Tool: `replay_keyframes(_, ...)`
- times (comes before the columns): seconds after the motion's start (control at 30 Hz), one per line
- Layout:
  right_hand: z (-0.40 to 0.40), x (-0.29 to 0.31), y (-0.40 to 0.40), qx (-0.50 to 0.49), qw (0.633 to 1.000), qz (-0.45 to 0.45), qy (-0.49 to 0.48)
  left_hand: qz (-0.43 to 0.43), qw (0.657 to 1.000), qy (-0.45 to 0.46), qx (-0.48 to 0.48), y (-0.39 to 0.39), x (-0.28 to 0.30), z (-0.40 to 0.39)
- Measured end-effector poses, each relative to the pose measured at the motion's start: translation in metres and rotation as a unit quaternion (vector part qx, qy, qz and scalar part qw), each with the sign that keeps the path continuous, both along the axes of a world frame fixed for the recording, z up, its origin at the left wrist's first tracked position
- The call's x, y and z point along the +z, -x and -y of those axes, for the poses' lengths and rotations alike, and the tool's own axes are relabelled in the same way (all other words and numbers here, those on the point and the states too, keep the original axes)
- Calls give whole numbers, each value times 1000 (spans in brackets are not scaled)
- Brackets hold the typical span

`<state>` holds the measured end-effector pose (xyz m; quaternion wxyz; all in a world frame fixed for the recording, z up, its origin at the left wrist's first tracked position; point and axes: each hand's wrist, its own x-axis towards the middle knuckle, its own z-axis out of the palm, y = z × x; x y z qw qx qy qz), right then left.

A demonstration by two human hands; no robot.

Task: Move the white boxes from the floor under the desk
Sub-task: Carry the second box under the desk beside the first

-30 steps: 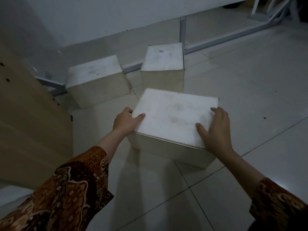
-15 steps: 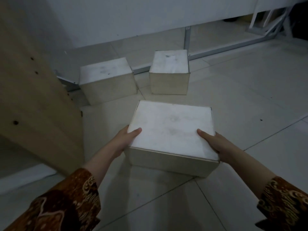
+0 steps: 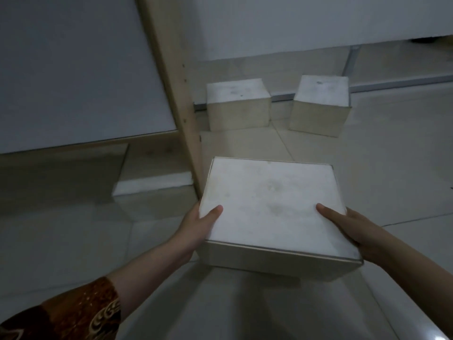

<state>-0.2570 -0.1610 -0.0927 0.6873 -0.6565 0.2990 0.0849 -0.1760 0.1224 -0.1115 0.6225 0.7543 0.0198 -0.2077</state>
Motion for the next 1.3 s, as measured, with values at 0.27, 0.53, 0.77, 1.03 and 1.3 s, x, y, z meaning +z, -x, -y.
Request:
replay_keyframes(0.27,-92,-1,38,25,999,-41,-4,6,999,-26,45,51,19,-98)
replay_keyframes(0.53,-189,9,36,31,999,-32,-6,13,998,-13,52,62,21,-199)
replay_keyframes(0.77,-308,0,8,68,997,21,-10,47,994,-3,99,59,14,-321)
replay_keyframes(1.03,-420,-28,-9,64,996,26,-56,60,991,-33,111,34,-1,-431)
replay_keyframes(1.3,-472,-52,-41,-2,996,56,-66,126,980,-90,126,-30,-19,-467)
